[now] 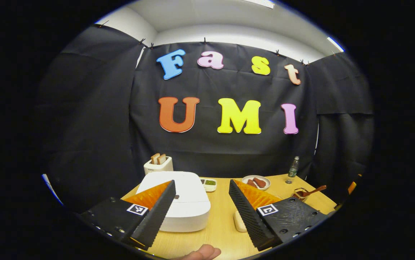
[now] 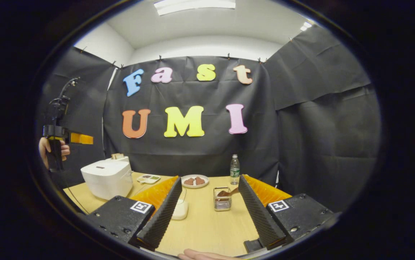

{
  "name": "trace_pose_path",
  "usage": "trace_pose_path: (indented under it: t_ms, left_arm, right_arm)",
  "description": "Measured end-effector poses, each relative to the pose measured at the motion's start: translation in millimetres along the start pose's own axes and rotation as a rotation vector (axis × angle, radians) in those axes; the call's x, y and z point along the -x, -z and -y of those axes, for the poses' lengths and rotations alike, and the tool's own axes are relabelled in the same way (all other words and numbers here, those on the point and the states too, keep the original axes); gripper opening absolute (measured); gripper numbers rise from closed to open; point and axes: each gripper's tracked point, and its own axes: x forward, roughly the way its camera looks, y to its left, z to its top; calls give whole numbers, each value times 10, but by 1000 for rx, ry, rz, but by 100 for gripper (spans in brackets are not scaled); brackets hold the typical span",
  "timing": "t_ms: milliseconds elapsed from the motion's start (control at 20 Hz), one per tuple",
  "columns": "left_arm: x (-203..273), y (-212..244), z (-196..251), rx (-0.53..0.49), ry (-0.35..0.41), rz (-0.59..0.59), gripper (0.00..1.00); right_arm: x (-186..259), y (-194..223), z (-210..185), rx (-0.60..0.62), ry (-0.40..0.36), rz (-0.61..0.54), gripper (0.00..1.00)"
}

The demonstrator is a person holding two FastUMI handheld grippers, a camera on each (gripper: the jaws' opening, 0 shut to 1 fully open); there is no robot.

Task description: Close the left gripper, press the button to open the rice cooker; take a wooden spoon from the chopstick holder with the right hand, scoop a spoonful of rice and pour it into the rice cooker, then put the wooden spoon back into the chopstick holder.

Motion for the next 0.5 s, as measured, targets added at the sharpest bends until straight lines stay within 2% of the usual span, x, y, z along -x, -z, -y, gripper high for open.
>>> trace_pose_path:
  t_ms: [150,200,250,300,350,500]
  left_arm:
    - [346,-64,50,-4,11,32,95]
    - [453,-78,100,-6,21,49,95]
    - [569,-81,131,-6,31,61,95]
    - [692,-66,160,-2,39,75,94]
    - [805,-66,156,2,33,90,95]
    - [1110,-12,172,-7,19,118,94]
  right_arm:
    - [68,-155,-87,-11,-15,25,100]
    - [92,-201,-113,-5,-19,37,97]
    - [115,-248,-121,6,-14,50,100]
    - [135,-279,-115,20,-5,61,97]
    - [166,-319,-117,29,7,74,100]
    - [217,-425,-136,35,38,94,97]
